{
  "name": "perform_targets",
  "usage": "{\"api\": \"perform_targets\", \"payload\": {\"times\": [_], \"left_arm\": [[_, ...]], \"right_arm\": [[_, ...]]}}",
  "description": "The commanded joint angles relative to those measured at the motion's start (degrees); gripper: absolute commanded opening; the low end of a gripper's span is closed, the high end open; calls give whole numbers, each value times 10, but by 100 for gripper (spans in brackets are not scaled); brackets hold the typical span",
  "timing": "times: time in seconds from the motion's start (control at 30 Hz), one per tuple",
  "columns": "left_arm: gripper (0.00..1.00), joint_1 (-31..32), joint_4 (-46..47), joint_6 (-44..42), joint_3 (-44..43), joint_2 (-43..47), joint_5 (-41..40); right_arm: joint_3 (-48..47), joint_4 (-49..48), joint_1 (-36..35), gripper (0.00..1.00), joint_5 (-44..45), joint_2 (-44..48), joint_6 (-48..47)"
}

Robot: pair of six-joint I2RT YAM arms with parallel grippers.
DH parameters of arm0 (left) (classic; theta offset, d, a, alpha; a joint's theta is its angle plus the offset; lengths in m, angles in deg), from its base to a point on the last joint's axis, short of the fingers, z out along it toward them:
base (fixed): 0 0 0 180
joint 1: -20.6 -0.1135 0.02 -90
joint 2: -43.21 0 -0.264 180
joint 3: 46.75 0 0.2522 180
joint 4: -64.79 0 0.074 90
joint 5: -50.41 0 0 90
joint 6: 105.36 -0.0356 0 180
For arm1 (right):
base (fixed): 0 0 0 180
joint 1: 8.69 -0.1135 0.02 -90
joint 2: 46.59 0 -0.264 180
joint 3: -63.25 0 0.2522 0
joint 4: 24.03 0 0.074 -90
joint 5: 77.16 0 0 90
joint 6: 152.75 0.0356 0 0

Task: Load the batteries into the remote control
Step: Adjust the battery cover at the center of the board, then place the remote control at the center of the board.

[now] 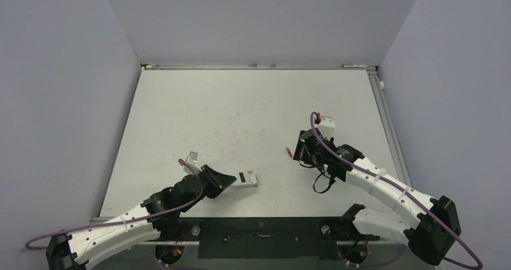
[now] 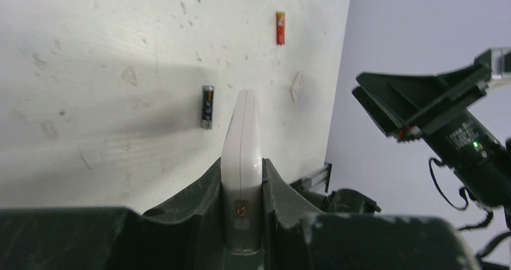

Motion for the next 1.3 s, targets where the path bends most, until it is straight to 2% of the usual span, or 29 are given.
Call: {"api": "perform_targets", "payload": {"times": [0.0,0.17,0.4,0.6,0.8,1.1,1.27], "left_arm": [[0,7,-21,61,-2,-13,-134],[0,8,-44,85,-1,-24,-172],[2,8,-35,134,16,-77,-169],[42,9,-32,137,14,-115,-140],[67,9,-76,122,11,-93,-117],[73,9,-211,82,-47,-83,-68],[75,8,-251,57,-59,-73,-32]], "right_arm": [[10,-1,-5,59,4,32,-22],[23,-2,-6,59,-16,39,-32],[29,-13,-6,59,-34,43,-45],[36,-19,-7,59,-41,39,-47],[39,-24,-7,59,-44,33,-46],[26,-33,-11,59,-57,-1,-55],[9,-29,-15,59,-65,-20,-72]]}}
